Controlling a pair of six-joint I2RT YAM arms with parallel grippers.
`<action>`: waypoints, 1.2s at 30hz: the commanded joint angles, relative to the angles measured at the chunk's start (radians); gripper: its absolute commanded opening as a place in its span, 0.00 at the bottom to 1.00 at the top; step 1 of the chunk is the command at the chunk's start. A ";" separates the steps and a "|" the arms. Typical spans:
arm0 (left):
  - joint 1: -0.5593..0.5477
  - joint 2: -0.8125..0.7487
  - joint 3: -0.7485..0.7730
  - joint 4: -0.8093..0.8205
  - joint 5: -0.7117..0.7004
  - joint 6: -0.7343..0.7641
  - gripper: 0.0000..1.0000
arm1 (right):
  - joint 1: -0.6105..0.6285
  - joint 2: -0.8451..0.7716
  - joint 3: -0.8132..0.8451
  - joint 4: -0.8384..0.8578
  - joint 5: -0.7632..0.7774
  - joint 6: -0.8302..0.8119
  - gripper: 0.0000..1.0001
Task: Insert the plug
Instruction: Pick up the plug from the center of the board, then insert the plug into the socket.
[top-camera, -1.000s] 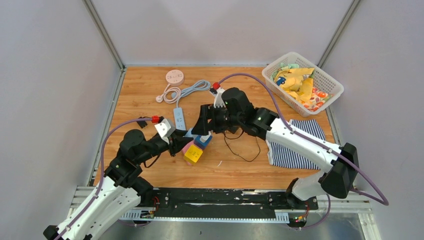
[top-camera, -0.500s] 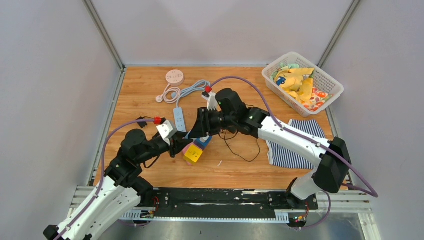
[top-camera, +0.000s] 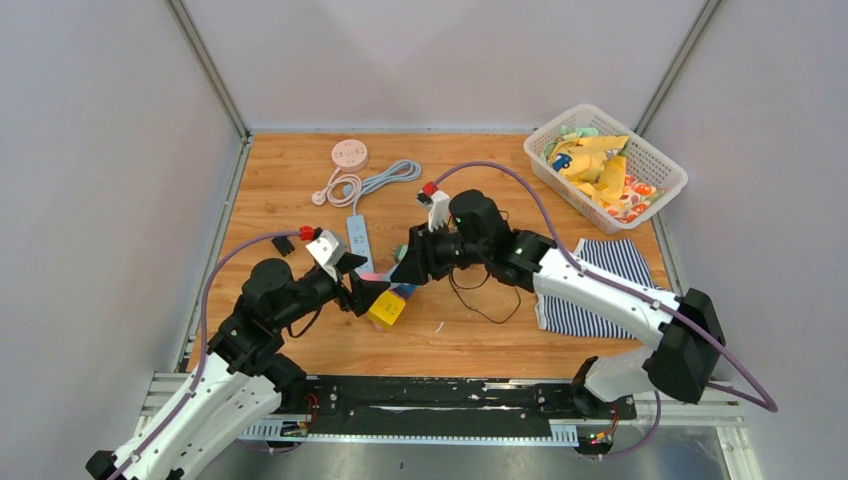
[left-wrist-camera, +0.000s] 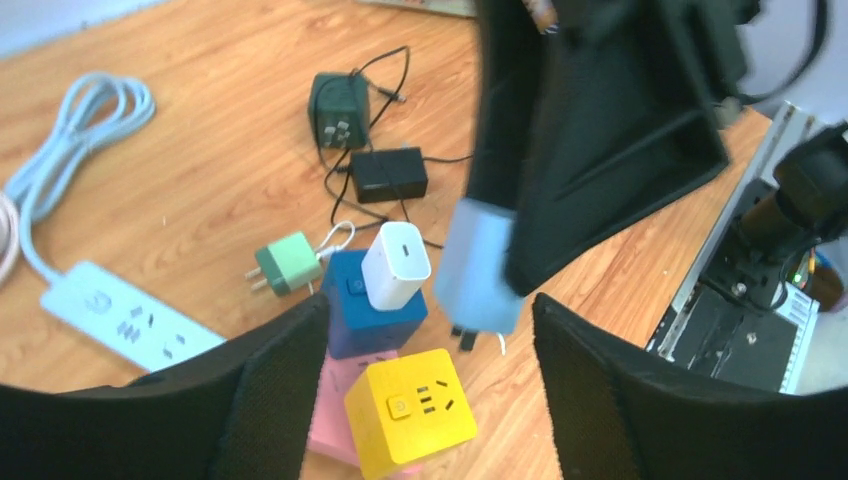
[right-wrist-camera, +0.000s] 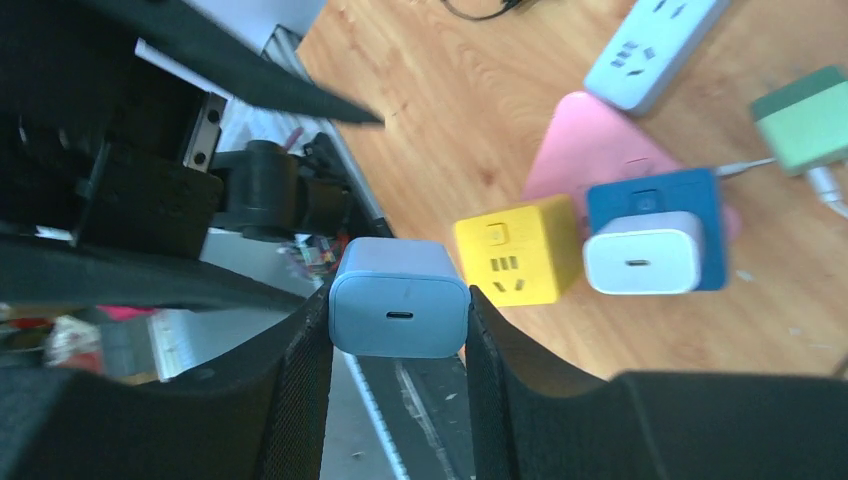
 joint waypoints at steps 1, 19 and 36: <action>-0.006 0.041 0.058 -0.086 -0.156 -0.163 0.79 | -0.005 -0.115 -0.106 0.142 0.096 -0.182 0.00; 0.300 0.375 0.039 -0.124 0.197 -0.496 0.62 | 0.103 -0.210 -0.301 0.313 0.213 -0.577 0.00; 0.300 0.383 -0.018 -0.187 0.097 -0.466 0.49 | 0.218 -0.068 -0.255 0.276 0.265 -0.653 0.00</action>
